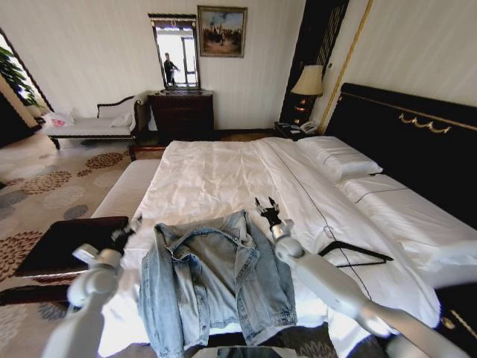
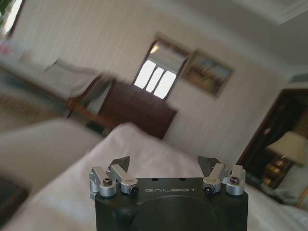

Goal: Pick up the clothes from the bed and hang them on the clothes hanger.

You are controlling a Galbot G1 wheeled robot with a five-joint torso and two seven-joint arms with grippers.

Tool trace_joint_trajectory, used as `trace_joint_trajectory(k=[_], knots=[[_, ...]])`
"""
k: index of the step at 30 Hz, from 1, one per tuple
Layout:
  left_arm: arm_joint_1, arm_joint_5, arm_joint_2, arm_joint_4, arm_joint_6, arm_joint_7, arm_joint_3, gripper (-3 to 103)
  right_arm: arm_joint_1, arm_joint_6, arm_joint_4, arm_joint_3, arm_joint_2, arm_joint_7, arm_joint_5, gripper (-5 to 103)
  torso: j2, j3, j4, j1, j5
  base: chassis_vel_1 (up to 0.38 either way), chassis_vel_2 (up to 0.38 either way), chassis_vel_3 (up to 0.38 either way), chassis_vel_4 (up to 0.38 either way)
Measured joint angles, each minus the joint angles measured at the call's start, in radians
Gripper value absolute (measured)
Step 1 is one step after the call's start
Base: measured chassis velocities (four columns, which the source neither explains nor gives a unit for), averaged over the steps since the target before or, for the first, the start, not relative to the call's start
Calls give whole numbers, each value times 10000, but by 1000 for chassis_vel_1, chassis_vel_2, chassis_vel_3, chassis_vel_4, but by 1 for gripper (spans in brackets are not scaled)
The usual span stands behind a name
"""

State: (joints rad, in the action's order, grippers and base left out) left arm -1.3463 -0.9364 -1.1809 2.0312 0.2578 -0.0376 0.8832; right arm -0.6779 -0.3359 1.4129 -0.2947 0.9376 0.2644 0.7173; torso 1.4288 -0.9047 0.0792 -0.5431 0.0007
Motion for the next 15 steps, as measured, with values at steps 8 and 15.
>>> trace_joint_trajectory(k=[8, 15], knots=[[-626, 948, -70, 2581, 129, -443, 331, 100, 162, 105, 288, -1709, -360, -370, -2131, 100, -3, -4, -3, -5, -8, 0, 0, 0, 0], [-1258, 1396, -543, 2884, 117, -578, 464, 100, 776, 355, -104, -3524, 35, 239, -3218, 100, -2, -3, -5, -3, -9, 0, 0, 0, 0]])
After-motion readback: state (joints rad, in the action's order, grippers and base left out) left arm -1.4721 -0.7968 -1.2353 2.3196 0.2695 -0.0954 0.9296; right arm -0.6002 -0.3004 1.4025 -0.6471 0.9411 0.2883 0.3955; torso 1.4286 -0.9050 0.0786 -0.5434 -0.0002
